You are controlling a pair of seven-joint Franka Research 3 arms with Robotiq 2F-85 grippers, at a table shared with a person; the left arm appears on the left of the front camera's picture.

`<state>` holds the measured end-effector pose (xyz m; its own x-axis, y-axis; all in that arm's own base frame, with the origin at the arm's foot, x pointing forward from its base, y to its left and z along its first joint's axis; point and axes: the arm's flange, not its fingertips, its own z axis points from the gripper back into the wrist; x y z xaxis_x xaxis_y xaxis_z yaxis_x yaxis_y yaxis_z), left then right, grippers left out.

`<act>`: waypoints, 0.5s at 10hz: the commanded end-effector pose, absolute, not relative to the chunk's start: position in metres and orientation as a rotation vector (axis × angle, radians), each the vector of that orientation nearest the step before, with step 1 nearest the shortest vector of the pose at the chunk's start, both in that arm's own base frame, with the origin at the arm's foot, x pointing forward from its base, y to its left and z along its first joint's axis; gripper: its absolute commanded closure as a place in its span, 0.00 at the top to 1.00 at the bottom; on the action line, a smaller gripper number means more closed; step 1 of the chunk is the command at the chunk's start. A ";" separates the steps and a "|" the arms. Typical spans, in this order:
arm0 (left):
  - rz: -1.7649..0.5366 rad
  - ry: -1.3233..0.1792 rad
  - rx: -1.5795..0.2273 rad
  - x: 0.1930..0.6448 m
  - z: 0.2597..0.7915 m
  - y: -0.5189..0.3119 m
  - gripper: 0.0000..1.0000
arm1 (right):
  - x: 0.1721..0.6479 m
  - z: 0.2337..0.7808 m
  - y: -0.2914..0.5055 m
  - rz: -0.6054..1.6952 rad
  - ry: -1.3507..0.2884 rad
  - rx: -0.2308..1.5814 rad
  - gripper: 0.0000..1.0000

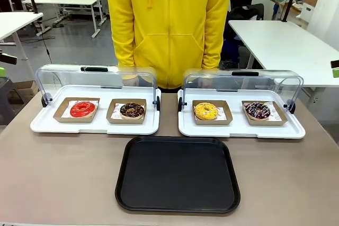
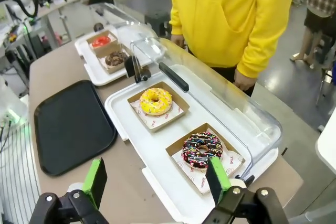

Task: Move the first donut from the left to the tray.
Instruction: Pick up the Paper togo box containing the Donut indicated by the person and place it on the Handle tray.

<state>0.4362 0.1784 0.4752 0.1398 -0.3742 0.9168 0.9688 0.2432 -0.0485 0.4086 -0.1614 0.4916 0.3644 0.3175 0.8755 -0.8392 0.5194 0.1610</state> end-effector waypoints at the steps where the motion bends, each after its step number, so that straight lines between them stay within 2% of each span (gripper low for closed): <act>1: -1.136 -0.959 -0.752 0.438 0.486 0.175 1.00 | 0.410 0.497 -0.167 0.802 -0.920 0.715 1.00; 5: -1.136 -0.949 -0.798 0.436 0.475 0.178 1.00 | 0.409 0.492 -0.161 0.822 -0.909 0.678 1.00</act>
